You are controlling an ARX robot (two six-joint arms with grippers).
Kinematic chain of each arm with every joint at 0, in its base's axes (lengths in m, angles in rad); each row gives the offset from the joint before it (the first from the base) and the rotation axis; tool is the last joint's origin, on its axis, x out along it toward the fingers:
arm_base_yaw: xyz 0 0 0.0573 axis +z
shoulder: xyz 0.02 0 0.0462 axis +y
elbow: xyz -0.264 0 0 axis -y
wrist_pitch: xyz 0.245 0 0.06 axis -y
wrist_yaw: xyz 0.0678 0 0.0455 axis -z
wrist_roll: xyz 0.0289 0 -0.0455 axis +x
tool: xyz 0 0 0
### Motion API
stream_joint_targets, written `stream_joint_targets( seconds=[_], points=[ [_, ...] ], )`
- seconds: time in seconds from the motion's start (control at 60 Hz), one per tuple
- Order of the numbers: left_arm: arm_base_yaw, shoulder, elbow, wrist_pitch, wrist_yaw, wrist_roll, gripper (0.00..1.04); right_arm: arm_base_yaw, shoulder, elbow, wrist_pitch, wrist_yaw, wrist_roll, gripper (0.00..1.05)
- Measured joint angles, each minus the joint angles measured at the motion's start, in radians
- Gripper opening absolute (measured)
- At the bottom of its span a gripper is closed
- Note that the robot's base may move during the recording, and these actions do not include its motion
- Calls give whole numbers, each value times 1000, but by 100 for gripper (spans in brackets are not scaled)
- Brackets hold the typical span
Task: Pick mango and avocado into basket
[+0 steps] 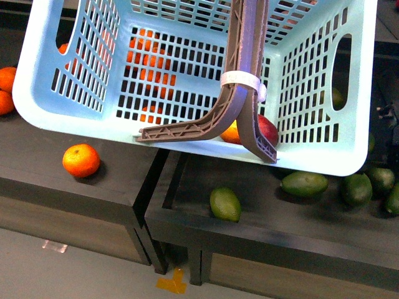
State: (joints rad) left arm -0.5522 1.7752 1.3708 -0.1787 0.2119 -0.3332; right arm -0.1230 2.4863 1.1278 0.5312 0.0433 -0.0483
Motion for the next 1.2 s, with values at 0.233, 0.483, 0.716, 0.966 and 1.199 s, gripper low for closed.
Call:
stream_joint_targets(
  seconds=[0.233, 0.483, 0.716, 0.966, 1.199],
  points=[
    [0, 0, 0, 0, 2, 0, 5, 10, 115, 98, -10, 4, 4, 97],
    [0, 0, 0, 0, 0, 0, 5, 19, 184, 163, -10, 13, 15, 97],
    [0, 0, 0, 0, -1, 0, 5, 23, 241, 194, -41, 5, 63, 97],
    [0, 0, 0, 0, 1, 0, 5, 41, 240, 185, -53, 32, 105, 97],
    [0, 0, 0, 0, 0, 0, 5, 43, 240, 177, -53, 35, 110, 95]
  ],
)
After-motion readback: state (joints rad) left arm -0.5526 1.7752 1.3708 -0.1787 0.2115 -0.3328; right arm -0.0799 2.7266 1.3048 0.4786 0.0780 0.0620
